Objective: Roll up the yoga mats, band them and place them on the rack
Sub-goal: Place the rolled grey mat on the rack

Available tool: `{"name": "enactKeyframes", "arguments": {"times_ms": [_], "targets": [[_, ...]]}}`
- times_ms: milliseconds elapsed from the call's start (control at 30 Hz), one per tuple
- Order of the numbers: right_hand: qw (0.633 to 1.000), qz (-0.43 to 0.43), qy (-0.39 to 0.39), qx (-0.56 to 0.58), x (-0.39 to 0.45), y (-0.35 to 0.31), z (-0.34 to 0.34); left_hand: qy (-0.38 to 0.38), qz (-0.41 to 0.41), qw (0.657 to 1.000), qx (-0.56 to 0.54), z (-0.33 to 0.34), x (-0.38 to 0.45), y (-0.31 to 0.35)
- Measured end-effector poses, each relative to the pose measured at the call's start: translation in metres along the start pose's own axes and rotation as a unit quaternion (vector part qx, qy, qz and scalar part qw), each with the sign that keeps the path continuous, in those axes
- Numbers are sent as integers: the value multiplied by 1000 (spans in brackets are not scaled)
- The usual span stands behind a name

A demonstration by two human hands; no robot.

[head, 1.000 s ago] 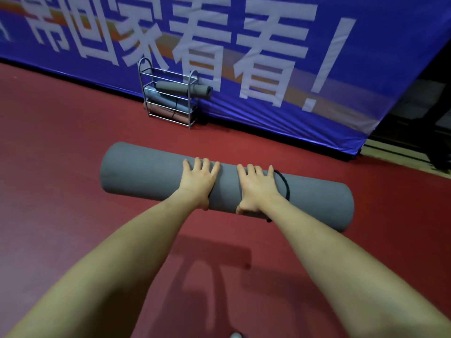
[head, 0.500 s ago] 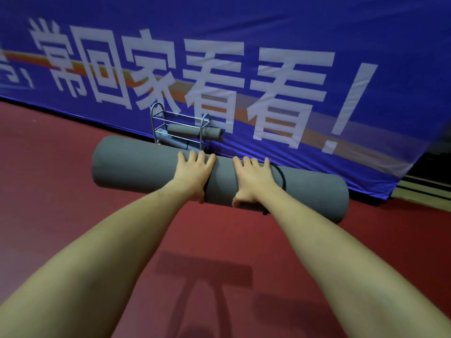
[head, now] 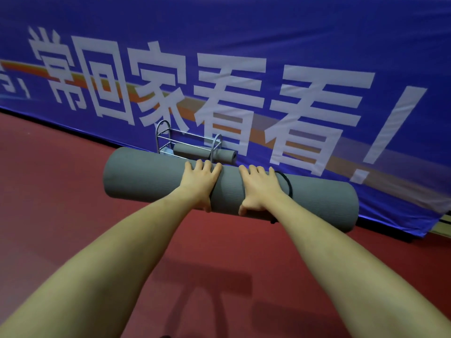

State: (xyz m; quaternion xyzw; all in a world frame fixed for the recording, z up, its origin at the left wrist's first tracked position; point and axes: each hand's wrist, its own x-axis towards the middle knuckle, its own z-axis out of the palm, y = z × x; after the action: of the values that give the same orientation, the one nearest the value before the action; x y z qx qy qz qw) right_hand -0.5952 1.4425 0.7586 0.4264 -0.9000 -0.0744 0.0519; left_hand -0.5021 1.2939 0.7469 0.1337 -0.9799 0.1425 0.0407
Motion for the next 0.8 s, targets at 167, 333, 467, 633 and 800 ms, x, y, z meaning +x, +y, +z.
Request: {"name": "enactKeyframes", "arguments": {"times_ms": [167, 333, 467, 633, 800], "targets": [[1000, 13, -16, 20, 133, -21, -1, -11, 22, 1000, -8, 34, 99, -91], [999, 24, -13, 18, 250, -36, -1, -8, 40, 999, -7, 64, 189, -172], [999, 22, -25, 21, 334, -44, 7, -17, 45, 999, -10, 95, 253, -220], [999, 12, -39, 27, 443, -48, 30, -35, 46, 998, -13, 139, 337, -274], [998, 4, -45, 35, 566, -41, 51, -46, 36, 998, -13, 180, 437, -327]]}}
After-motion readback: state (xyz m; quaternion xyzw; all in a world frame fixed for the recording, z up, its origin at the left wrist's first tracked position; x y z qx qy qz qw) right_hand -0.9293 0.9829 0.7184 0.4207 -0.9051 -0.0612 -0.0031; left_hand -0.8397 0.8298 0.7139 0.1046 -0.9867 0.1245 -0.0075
